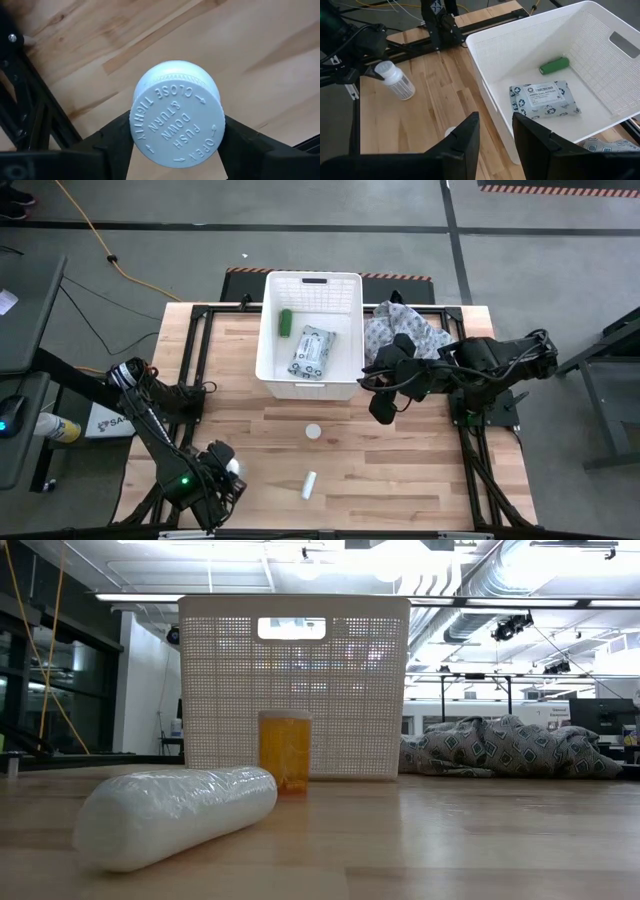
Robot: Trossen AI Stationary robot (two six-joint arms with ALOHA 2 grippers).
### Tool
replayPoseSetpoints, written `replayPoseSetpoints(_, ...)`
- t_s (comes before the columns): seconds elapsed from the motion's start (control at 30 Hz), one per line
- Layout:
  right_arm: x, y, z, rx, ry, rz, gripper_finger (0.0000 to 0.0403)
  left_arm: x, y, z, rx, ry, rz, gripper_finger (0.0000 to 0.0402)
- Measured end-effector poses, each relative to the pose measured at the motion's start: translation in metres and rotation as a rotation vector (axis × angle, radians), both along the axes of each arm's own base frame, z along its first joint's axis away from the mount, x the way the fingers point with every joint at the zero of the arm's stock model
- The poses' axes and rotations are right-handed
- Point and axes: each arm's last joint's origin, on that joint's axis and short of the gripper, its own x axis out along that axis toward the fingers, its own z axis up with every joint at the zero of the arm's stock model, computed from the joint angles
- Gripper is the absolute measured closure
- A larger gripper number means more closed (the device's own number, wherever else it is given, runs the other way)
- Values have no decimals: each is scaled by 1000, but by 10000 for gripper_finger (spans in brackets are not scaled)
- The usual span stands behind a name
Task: Pick & place medical supplies in basket/bin
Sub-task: Put the white pill bottle into the white laundry organizer
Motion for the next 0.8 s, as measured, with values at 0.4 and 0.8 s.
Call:
replayPoseSetpoints(0.4, 0, 0, 0, -7, 2, 6, 295, 5, -1, 12, 43, -123, 6, 123)
replayPoseSetpoints(0.8, 0, -2, 1, -58, -14, -32, 295, 11, 3, 55, 181, -358, -20, 129)
